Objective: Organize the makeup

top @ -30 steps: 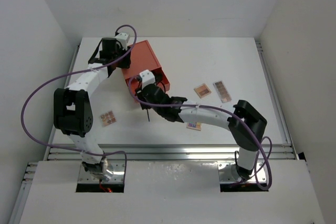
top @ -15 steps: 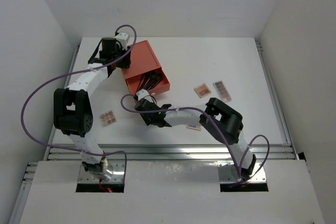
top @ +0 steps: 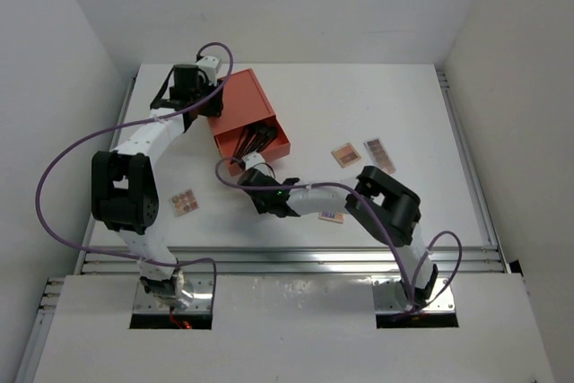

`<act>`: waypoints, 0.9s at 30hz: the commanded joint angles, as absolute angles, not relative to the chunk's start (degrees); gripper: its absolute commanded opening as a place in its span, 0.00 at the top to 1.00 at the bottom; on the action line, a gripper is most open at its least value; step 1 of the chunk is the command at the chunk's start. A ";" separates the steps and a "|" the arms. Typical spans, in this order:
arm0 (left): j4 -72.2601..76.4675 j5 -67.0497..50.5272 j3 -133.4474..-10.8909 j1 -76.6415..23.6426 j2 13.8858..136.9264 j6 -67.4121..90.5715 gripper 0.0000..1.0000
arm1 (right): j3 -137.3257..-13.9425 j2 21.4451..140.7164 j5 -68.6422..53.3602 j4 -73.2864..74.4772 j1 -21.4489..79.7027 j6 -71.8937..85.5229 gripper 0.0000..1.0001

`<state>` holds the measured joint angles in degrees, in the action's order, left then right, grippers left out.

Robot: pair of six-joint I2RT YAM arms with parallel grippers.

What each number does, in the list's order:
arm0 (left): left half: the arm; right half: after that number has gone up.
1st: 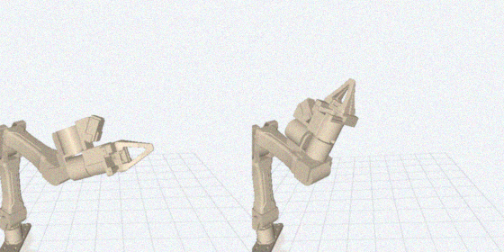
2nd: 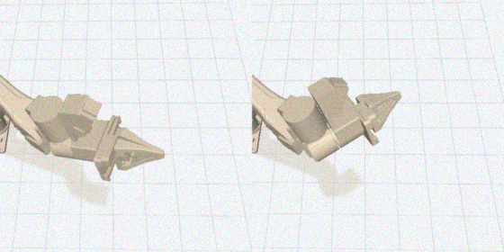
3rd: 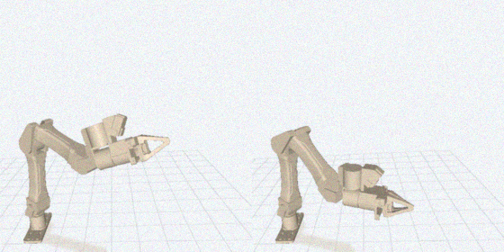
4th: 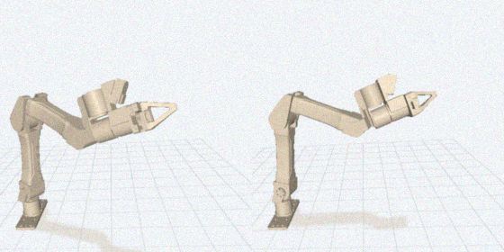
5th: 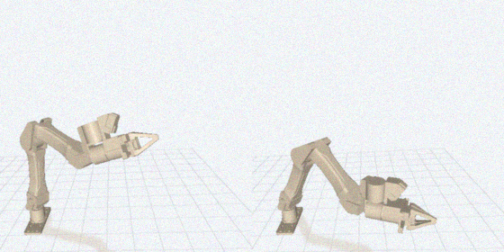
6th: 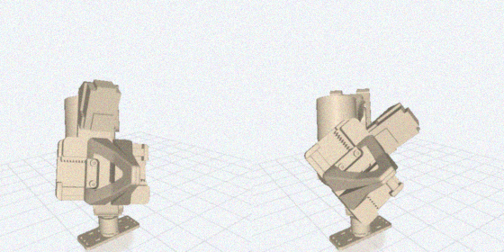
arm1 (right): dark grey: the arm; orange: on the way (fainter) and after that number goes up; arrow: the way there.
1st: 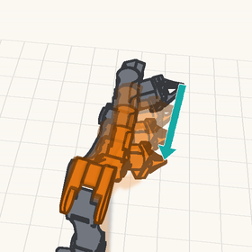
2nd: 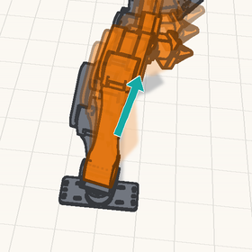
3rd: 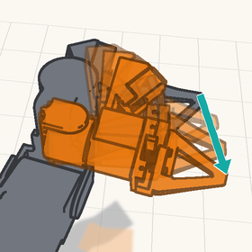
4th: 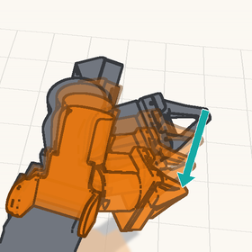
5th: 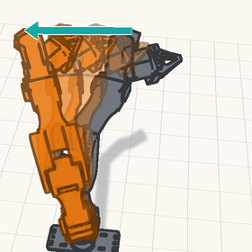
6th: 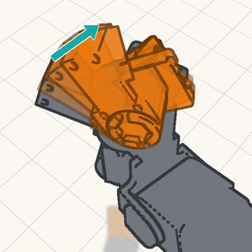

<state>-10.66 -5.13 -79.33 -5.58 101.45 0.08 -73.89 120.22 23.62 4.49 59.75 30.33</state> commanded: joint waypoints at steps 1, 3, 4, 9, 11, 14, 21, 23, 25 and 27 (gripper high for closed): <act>-19.78 -3.78 -78.31 -3.52 103.45 0.18 0.51 | -64.29 113.48 21.89 12.48 59.50 32.69 1.00; -19.78 -4.30 -78.31 -3.52 103.45 0.18 0.51 | -58.73 108.06 20.57 12.74 59.76 30.95 1.00; -19.78 -4.31 -78.31 -3.52 103.45 0.70 0.51 | -56.36 106.89 18.83 13.35 60.29 29.81 1.00; -19.78 -4.92 -78.31 -3.52 103.97 0.70 0.51 | -53.00 104.32 14.33 17.31 61.35 24.71 0.82; -19.78 -4.92 -78.31 -3.52 103.97 0.70 0.51 | -55.09 105.55 13.80 18.10 60.73 24.26 0.77; -19.78 -4.92 -78.83 -3.52 103.97 0.70 0.51 | -57.65 108.10 13.97 18.72 59.68 22.94 0.72; -19.78 -4.92 -78.84 -3.52 103.97 0.70 0.51 | -63.45 112.93 10.46 16.44 58.01 20.31 0.69; -19.78 -4.92 -78.84 -3.52 103.97 0.70 0.51 | -65.82 114.60 10.11 16.61 57.48 20.48 0.69; -20.30 -4.40 -78.84 -3.52 103.97 0.70 0.51 | -66.18 115.22 9.50 16.70 56.78 22.23 0.69; -20.30 -4.39 -78.84 -3.52 103.45 0.70 0.51 | -64.96 115.14 9.40 16.17 55.73 23.98 0.74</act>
